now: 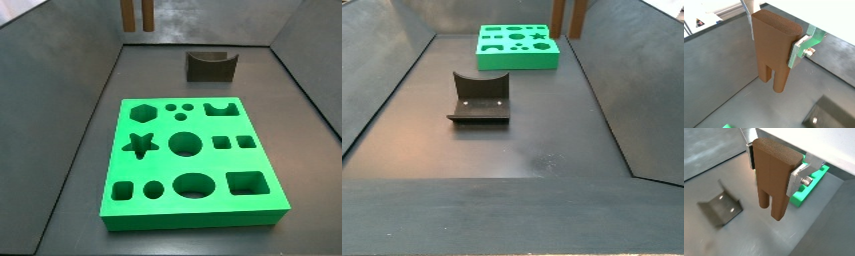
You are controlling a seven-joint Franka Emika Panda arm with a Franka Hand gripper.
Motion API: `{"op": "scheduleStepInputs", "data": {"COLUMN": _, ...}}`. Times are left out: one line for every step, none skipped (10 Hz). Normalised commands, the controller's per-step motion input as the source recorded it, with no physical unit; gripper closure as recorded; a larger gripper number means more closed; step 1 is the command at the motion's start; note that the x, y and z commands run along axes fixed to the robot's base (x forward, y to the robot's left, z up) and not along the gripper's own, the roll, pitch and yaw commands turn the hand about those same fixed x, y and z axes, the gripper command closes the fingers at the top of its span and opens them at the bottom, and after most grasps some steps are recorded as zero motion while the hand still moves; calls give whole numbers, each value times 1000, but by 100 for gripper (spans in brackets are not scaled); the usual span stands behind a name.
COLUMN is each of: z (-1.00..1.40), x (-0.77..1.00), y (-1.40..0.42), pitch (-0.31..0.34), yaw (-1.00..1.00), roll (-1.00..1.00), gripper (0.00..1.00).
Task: Pick up the square-circle object. Move up. Rotate the square-circle object. Move to above the board. Insert the square-circle object.
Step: Move to above the board, then insert the square-circle object.
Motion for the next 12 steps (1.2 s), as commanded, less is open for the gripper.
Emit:
{"op": "scheduleStepInputs", "data": {"z": 301, "x": 298, "y": -1000, "pitch": 185, "yaw": -126, "roll": 77, "gripper": 100}}
{"op": "scheduleStepInputs", "data": {"z": 296, "x": 302, "y": -1000, "pitch": 156, "yaw": -61, "roll": 43, "gripper": 100}}
{"op": "scheduleStepInputs", "data": {"z": 301, "x": 315, "y": -1000, "pitch": 130, "yaw": -13, "roll": 5, "gripper": 100}}
{"op": "scheduleStepInputs", "data": {"z": 304, "x": 327, "y": -1000, "pitch": 119, "yaw": 1, "roll": -10, "gripper": 100}}
{"op": "scheduleStepInputs", "data": {"z": 302, "x": 340, "y": -1000, "pitch": 112, "yaw": 2, "roll": -5, "gripper": 100}}
{"op": "scheduleStepInputs", "data": {"z": 304, "x": 352, "y": -1000, "pitch": 108, "yaw": 1, "roll": -13, "gripper": 100}}
{"op": "scheduleStepInputs", "data": {"z": 264, "x": 327, "y": -848, "pitch": 117, "yaw": 6, "roll": 16, "gripper": 100}}
{"op": "scheduleStepInputs", "data": {"z": 203, "x": 270, "y": -638, "pitch": 123, "yaw": 9, "roll": 19, "gripper": 100}}
{"op": "scheduleStepInputs", "data": {"z": 106, "x": 173, "y": -317, "pitch": 103, "yaw": 11, "roll": 26, "gripper": 100}}
{"op": "scheduleStepInputs", "data": {"z": 66, "x": 98, "y": -176, "pitch": 72, "yaw": 12, "roll": 36, "gripper": 100}}
{"op": "scheduleStepInputs", "data": {"z": -109, "x": 0, "y": 0, "pitch": -4, "yaw": 0, "roll": -100, "gripper": 100}}
{"op": "scheduleStepInputs", "data": {"z": -234, "x": 0, "y": -60, "pitch": 0, "yaw": 0, "roll": -90, "gripper": 100}}
